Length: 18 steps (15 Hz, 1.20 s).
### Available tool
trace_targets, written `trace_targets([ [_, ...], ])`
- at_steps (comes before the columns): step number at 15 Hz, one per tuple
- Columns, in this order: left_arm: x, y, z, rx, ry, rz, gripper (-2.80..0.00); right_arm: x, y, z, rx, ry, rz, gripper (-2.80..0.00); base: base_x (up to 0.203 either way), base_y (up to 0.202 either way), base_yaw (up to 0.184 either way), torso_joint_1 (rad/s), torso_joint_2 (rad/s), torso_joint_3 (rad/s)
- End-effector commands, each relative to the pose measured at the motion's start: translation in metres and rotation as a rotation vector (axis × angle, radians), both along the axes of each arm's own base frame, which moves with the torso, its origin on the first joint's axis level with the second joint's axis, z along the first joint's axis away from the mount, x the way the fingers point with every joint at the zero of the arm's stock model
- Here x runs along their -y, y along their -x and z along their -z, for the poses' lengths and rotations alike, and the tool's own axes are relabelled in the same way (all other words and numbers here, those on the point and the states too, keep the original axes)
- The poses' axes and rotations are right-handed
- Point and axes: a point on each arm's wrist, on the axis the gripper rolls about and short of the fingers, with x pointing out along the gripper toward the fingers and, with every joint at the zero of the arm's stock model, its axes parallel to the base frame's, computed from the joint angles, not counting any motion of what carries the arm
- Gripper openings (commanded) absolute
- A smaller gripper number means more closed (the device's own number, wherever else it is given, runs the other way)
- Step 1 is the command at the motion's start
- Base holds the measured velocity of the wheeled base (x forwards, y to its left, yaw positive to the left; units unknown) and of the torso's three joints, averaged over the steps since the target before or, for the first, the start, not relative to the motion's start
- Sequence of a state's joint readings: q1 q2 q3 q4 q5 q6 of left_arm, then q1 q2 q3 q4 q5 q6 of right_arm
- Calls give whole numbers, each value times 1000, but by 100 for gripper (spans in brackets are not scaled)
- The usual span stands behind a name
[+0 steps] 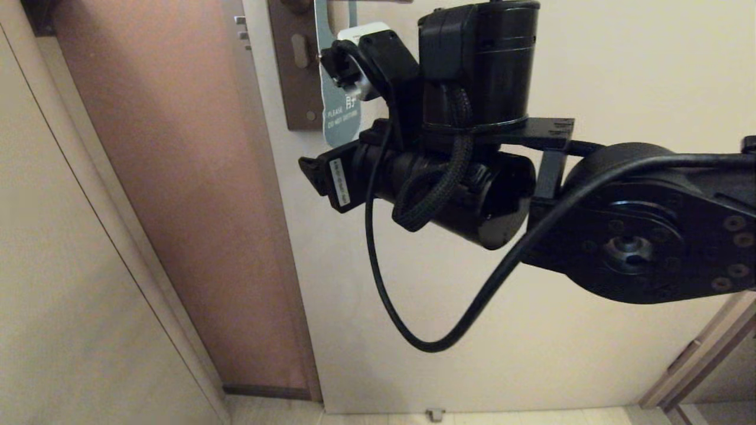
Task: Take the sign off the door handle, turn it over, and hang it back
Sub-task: Hang the sign back with the other side facing out
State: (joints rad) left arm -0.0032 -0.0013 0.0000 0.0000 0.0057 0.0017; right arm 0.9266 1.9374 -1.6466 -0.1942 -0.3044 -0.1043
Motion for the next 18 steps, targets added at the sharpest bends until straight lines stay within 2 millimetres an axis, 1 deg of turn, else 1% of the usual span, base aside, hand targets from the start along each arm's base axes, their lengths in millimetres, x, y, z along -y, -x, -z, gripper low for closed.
trace_targets([
  [1, 0, 0, 0, -1, 0, -1, -280, 12, 9, -11, 11, -18, -2, 0, 0, 0, 0, 0, 0, 0],
  [5, 0, 0, 0, -1, 0, -1, -280, 16, 11, -14, 14, -24, 0, 0, 0, 0, 0, 0, 0, 0],
  [6, 0, 0, 0, -1, 0, -1, -280, 16, 11, -13, 14, -23, 0, -280, 0, 0, 0, 0, 0, 0],
  [9, 0, 0, 0, -1, 0, -1, -280, 17, 10, -14, 15, -27, 5, -280, 0, 0, 0, 0, 0, 0],
  [11, 0, 0, 0, -1, 0, -1, -280, 19, 6, -15, 18, -31, 17, -280, 0, 0, 0, 0, 0, 0],
  [14, 0, 0, 0, -1, 0, -1, -280, 20, -12, -14, 48, -66, 54, -280, 0, 0, 0, 0, 0, 0],
  [16, 0, 0, 0, -1, 0, -1, -280, 15, -25, -16, 93, -112, 70, -280, 0, 0, 0, 0, 0, 0],
  [18, 0, 0, 0, -1, 0, -1, -280, 7, -35, -13, 120, -137, 75, -280, 0, 0, 0, 0, 0, 0],
])
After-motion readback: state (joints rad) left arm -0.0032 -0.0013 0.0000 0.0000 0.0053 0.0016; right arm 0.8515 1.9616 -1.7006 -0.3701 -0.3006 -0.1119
